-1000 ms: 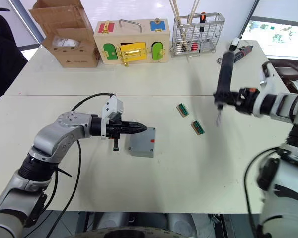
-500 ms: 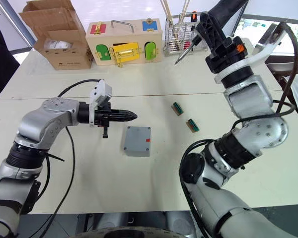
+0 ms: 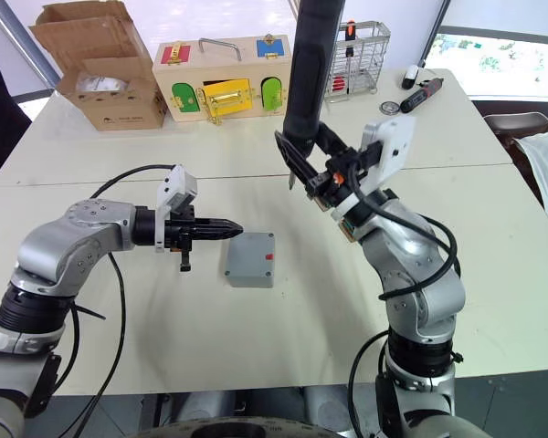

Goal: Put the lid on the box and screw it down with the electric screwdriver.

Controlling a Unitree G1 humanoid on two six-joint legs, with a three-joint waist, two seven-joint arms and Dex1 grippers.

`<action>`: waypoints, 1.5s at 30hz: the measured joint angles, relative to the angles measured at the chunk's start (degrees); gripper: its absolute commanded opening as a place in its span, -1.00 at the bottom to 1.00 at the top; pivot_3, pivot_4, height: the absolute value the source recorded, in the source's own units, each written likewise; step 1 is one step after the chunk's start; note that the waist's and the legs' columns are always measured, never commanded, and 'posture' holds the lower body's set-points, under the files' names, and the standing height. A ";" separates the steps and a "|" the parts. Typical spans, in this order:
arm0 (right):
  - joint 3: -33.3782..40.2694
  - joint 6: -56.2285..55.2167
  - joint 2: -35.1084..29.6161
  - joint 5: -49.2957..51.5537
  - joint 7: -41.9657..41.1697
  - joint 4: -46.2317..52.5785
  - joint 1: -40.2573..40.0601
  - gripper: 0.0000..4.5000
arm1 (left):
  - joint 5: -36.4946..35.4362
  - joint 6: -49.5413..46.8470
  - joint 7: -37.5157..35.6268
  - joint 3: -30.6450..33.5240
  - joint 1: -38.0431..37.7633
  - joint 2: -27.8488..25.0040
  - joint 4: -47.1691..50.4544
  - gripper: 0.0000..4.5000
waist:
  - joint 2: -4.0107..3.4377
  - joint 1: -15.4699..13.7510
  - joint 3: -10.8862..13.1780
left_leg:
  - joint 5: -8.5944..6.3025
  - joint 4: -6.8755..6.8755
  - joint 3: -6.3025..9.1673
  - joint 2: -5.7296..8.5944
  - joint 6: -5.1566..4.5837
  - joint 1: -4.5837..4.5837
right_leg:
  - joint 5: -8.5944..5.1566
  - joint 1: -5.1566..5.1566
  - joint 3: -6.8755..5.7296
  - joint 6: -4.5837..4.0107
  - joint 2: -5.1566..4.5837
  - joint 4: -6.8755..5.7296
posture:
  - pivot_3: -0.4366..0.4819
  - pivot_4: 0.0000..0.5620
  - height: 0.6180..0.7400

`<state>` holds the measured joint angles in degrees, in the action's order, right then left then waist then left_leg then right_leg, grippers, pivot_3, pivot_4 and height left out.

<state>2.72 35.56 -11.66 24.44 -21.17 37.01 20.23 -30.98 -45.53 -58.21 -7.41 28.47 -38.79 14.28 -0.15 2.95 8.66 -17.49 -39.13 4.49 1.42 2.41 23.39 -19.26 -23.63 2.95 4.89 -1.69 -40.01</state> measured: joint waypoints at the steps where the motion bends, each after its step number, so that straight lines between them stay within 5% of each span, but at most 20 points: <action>1: -1.40 -0.58 -0.06 -0.60 0.09 0.71 -1.46 -0.16 | 0.38 0.19 0.25 -0.18 -0.36 0.00 0.38 -1.00 | 0.00 -0.12 0.00 | 0.00 0.00 0.00 0.00 0.00 -0.01 | 0.00 0.00 0.00 0.00 0.01 0.00 | -0.05 -0.47 1.00; 20: -13.94 -13.54 0.22 -9.77 0.58 -3.83 -9.86 -0.16 | 8.47 8.94 -1.55 -6.06 -1.57 -0.48 -0.23 -1.00 | 0.01 -0.59 0.00 | -0.01 -0.02 0.02 0.01 -0.01 -0.04 | 0.00 0.06 -0.01 0.00 0.02 0.01 | -0.05 -0.47 1.00; 45: -14.93 -18.23 0.60 -12.62 0.18 -7.39 -12.04 -0.16 | 8.63 10.28 -1.60 -6.95 -3.16 -0.58 1.48 -1.00 | 0.01 -0.59 0.00 | -0.08 -0.01 0.05 0.00 -0.14 -0.14 | 0.00 0.17 -0.03 0.00 0.02 0.02 | -0.05 -0.47 1.00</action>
<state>-12.21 17.34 -11.06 11.82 -20.99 29.62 8.19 -22.35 -35.26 -59.81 -14.37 25.32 -39.36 15.76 -0.13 2.36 8.66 -17.57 -39.14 4.54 1.43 2.27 23.26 -19.26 -23.46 2.92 4.89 -1.67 -39.99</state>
